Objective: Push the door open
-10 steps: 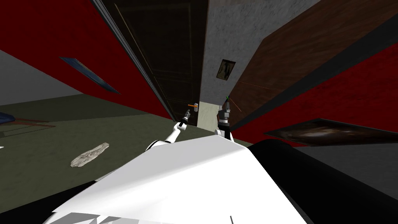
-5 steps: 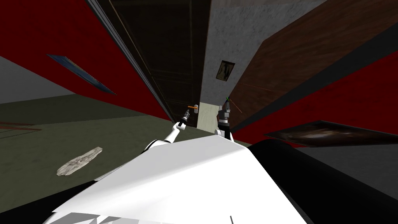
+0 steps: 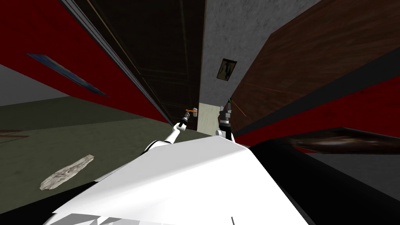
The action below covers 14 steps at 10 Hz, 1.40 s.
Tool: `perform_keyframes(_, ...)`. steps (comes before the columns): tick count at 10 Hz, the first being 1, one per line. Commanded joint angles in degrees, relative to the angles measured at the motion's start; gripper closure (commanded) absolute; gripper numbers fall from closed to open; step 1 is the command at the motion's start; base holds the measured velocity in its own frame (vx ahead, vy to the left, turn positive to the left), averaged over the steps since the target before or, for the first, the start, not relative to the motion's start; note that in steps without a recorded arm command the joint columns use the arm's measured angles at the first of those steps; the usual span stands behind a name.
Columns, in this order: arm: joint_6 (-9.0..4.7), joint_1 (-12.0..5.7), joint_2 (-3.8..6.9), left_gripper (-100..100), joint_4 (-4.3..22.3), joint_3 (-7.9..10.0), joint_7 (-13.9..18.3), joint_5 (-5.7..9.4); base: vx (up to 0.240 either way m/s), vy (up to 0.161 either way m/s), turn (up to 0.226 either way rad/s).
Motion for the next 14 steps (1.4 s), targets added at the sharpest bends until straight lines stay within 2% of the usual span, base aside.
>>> perform_keyframes(1,-0.06,-0.02,-0.64,-100,0.11,0.19,-0.06,0.06,0.205,-0.08,-0.022)
perform_keyframes(3,-0.14,-0.03,-2.53,-100,0.27,0.44,-0.17,0.14,0.172,-0.073,-0.022)
perform_keyframes(4,-0.36,-0.43,-1.72,-100,0.72,0.37,0.07,0.19,0.079,-0.027,0.005)
perform_keyframes(5,-0.36,-0.43,-1.72,100,0.72,0.37,0.07,0.19,-0.019,0.003,0.004)
perform_keyframes(10,-0.36,-0.43,-1.72,100,0.72,0.37,0.07,0.19,-0.012,0.005,-0.004)
perform_keyframes(11,-0.3,-0.31,-0.98,100,0.82,0.96,0.01,0.42,0.066,-0.075,0.018)
perform_keyframes(13,-0.3,-0.25,-0.31,100,0.85,1.58,-0.07,0.64,0.102,-0.117,0.052)
perform_keyframes(14,-0.3,-0.25,-0.31,100,0.85,1.58,-0.07,0.64,0.104,-0.076,0.013)
